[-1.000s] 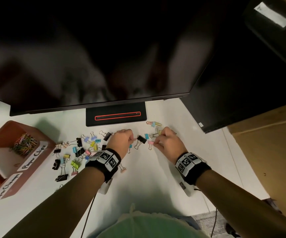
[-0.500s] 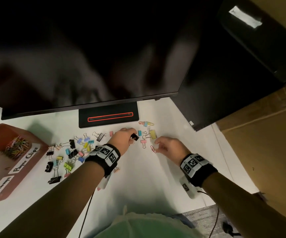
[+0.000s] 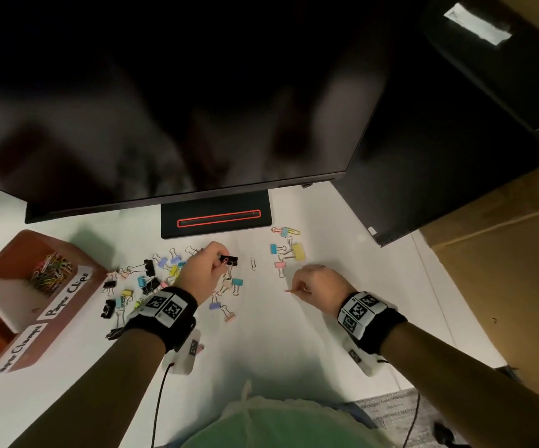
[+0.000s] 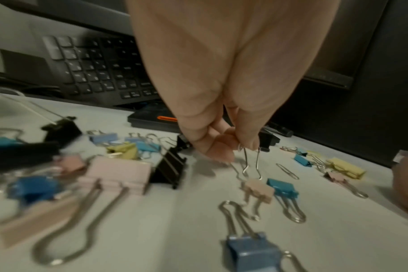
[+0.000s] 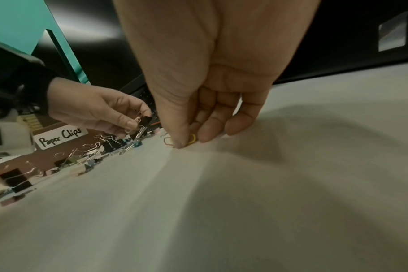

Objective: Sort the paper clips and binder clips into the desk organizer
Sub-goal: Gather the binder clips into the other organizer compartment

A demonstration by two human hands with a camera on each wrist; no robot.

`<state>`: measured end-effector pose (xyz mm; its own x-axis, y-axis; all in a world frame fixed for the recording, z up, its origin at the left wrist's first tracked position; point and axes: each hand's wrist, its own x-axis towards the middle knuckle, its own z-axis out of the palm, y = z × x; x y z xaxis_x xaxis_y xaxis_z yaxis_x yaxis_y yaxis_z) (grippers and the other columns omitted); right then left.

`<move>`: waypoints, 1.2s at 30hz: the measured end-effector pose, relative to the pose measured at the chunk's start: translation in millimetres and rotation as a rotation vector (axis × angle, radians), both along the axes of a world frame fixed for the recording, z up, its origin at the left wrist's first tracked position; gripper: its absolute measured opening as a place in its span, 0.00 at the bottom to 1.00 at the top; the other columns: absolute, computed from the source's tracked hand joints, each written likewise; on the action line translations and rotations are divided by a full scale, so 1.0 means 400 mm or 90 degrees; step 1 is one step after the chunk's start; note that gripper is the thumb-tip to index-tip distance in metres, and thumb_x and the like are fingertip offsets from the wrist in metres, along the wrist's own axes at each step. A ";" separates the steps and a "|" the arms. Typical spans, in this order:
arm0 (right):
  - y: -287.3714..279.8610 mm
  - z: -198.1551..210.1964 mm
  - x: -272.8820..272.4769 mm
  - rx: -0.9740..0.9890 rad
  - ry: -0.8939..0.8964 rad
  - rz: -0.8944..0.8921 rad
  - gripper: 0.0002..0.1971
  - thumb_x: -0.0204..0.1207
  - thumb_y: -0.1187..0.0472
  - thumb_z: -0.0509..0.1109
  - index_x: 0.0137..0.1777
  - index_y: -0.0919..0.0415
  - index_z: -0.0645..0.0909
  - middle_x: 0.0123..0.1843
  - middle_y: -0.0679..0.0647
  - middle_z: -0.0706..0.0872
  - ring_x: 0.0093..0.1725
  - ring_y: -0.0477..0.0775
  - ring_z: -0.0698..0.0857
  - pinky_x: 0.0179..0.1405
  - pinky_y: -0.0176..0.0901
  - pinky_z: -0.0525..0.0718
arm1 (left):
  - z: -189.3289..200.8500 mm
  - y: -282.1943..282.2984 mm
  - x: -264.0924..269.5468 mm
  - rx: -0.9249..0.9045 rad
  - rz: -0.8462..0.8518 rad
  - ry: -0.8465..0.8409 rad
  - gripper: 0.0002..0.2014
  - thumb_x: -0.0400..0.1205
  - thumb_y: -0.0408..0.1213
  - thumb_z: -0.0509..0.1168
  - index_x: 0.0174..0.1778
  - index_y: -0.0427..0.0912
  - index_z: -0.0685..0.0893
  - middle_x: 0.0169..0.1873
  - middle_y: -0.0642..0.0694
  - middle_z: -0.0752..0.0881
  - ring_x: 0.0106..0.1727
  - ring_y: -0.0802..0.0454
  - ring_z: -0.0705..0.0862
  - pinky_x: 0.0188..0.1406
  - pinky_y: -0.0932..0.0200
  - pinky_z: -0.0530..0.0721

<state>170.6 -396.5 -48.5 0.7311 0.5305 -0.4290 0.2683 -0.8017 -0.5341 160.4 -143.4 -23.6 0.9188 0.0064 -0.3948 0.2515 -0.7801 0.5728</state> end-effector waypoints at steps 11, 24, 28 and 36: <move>0.029 0.038 0.187 0.037 -0.032 -0.206 0.16 0.78 0.60 0.66 0.66 0.54 0.76 0.53 0.54 0.87 0.51 0.56 0.85 0.57 0.50 0.84 | 0.066 -0.048 -0.001 -0.057 0.035 -0.007 0.13 0.79 0.35 0.66 0.60 0.43 0.76 0.38 0.48 0.84 0.39 0.53 0.83 0.46 0.60 0.82; 0.023 0.017 0.165 -0.023 -0.037 -0.134 0.07 0.76 0.63 0.69 0.50 0.63 0.85 0.57 0.57 0.81 0.54 0.57 0.82 0.58 0.45 0.82 | -0.055 -0.141 0.024 0.082 0.031 0.023 0.07 0.80 0.34 0.64 0.51 0.37 0.83 0.52 0.40 0.81 0.51 0.46 0.82 0.65 0.59 0.71; 0.001 0.012 0.141 0.038 -0.003 -0.180 0.05 0.75 0.64 0.68 0.50 0.62 0.83 0.49 0.58 0.88 0.48 0.56 0.85 0.51 0.46 0.85 | -0.054 -0.138 0.024 0.106 -0.022 -0.010 0.06 0.80 0.31 0.63 0.50 0.37 0.84 0.52 0.42 0.78 0.49 0.46 0.82 0.68 0.60 0.67; -0.019 0.019 0.152 0.135 -0.006 -0.167 0.08 0.74 0.66 0.70 0.53 0.63 0.85 0.50 0.59 0.87 0.44 0.50 0.82 0.49 0.39 0.81 | -0.051 -0.136 0.029 0.093 -0.037 0.001 0.08 0.81 0.31 0.62 0.53 0.36 0.81 0.50 0.39 0.84 0.51 0.43 0.83 0.52 0.54 0.81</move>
